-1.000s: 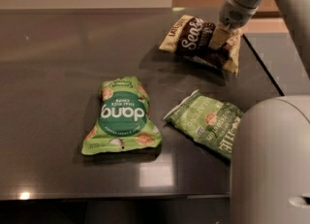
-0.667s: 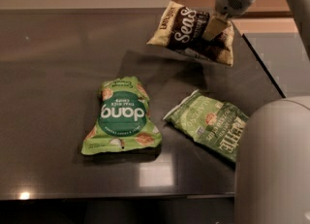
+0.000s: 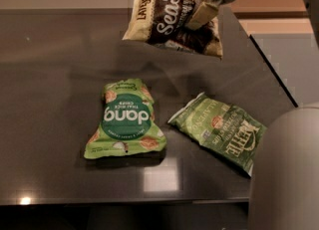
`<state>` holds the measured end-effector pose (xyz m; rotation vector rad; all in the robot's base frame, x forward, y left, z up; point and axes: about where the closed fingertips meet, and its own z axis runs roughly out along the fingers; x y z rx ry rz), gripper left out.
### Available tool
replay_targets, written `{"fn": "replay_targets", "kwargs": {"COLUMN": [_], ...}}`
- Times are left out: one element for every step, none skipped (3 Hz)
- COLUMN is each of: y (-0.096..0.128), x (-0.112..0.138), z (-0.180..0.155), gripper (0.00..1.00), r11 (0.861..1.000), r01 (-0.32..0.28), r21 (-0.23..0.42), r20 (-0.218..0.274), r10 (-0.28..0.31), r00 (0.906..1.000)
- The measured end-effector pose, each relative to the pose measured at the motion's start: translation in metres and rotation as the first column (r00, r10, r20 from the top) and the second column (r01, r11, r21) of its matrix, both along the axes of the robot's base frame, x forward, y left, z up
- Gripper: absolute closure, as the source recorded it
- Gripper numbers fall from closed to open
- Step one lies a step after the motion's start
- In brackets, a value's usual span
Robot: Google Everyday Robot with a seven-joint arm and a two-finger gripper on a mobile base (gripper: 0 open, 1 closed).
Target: Move brown chip bag near green rice chip bag
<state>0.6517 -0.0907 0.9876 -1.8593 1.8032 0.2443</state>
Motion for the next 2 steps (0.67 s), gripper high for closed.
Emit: {"fn": "replay_targets", "kwargs": {"y": [0.036,0.062], "x": [-0.021,-0.039], "z": [-0.004,-0.021], "gripper": [1.00,1.00], "r11": [0.987,0.956], "r01": [-0.161,-0.293], "r21": [0.010,0.000], "r20": [-0.009,-0.032], "r10": [0.161,0.293], "r00": [0.9869,0.9556]}}
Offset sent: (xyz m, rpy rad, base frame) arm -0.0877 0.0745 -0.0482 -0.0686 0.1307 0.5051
